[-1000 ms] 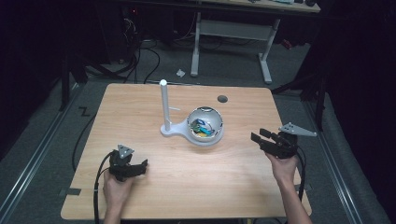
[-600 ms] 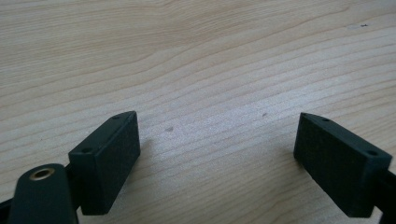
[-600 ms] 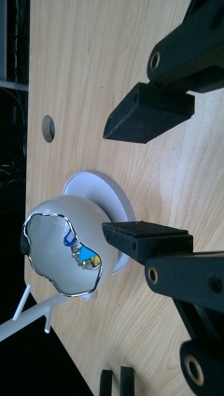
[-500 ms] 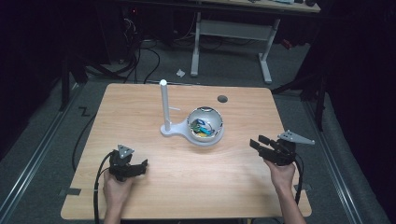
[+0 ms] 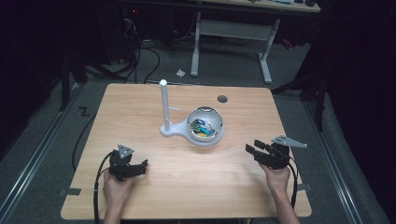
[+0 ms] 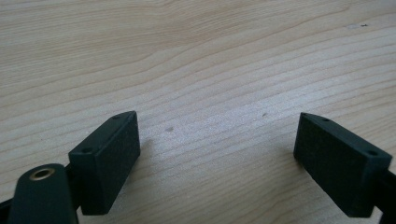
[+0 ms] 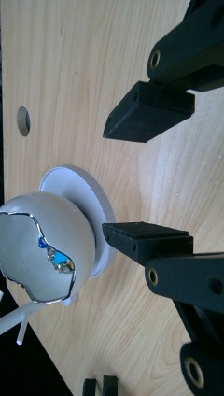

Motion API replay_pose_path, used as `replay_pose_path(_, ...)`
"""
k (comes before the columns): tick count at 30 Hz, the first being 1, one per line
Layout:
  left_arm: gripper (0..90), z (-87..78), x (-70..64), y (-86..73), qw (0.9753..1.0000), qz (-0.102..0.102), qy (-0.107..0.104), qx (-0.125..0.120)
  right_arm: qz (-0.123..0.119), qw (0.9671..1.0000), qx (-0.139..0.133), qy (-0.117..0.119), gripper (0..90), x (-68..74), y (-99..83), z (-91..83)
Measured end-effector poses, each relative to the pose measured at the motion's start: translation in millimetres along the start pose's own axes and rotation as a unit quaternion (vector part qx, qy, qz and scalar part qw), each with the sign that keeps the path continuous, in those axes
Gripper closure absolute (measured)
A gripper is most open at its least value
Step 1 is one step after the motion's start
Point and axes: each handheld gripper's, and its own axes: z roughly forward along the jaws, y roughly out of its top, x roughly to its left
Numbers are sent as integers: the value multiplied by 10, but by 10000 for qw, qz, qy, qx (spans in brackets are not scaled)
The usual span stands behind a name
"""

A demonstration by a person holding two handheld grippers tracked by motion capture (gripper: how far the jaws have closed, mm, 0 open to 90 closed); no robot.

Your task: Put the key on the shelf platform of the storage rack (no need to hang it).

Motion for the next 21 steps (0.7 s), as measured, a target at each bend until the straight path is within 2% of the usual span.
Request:
replay_pose_path(15,149,1,-2,-1,10000,-14,16,-22,1,9996,260,-99,474,9,-147,149)
replay_pose_path(21,149,0,1,0,10000,8,-2,-3,-134,9990,390,-171,471,29,-195,227)
